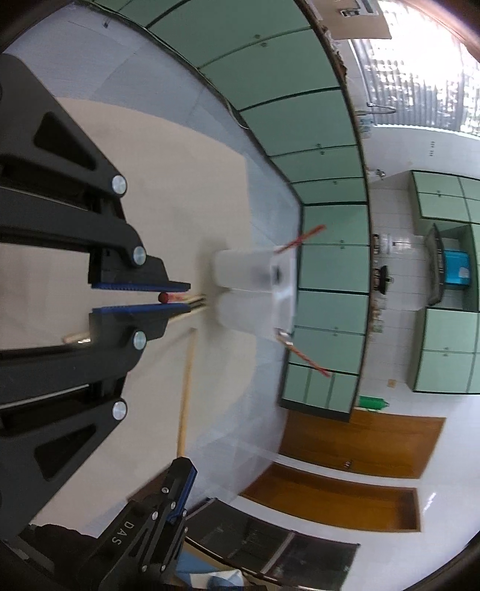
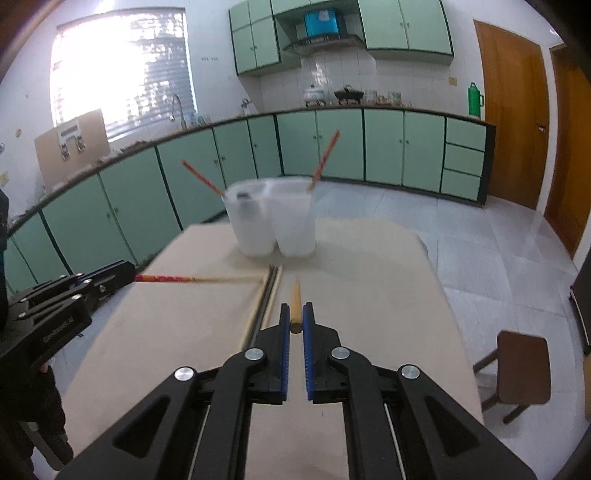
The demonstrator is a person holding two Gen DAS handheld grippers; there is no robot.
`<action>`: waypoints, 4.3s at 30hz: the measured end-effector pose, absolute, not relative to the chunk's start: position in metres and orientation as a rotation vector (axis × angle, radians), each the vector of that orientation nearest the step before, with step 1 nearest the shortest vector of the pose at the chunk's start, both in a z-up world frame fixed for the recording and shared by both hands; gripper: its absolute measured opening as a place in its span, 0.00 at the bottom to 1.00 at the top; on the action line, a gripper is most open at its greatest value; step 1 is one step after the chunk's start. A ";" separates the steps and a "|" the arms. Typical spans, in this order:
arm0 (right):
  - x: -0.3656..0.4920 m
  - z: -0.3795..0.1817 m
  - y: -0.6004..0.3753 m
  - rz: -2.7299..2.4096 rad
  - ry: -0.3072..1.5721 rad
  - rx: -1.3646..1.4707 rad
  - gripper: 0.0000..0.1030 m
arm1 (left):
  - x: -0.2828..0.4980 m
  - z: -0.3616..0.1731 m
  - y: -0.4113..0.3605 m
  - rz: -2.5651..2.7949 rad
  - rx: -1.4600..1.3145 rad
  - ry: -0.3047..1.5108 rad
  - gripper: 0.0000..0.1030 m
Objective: Organize utensils
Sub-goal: 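Lift the wooden chopstick toward the white caddy with the right gripper, then lower both held chopsticks into the white caddy and open both grippers, then move both open grippers back over the remaining chopsticks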
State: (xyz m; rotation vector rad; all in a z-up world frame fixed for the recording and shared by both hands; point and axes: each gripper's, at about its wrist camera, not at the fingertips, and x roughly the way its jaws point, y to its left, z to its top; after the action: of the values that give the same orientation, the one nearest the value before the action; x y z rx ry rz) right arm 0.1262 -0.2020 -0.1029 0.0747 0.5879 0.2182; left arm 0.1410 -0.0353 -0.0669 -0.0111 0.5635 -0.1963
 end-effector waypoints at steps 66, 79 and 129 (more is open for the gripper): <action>0.286 0.024 -0.209 0.186 0.349 0.054 0.54 | 0.289 0.042 -0.034 -0.161 0.018 0.311 0.52; 0.173 -0.066 -0.219 0.153 0.405 0.106 0.90 | 0.173 -0.040 -0.018 -0.149 -0.025 0.380 0.75; 0.137 -0.231 -0.132 0.179 0.871 -0.030 0.51 | 0.139 -0.188 0.000 -0.077 -0.006 0.808 0.81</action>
State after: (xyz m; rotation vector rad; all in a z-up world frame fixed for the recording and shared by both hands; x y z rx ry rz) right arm 0.1370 -0.1317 -0.2311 -0.0301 0.8714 0.1795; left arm 0.1389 0.0005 -0.1880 -0.0056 0.8083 -0.0765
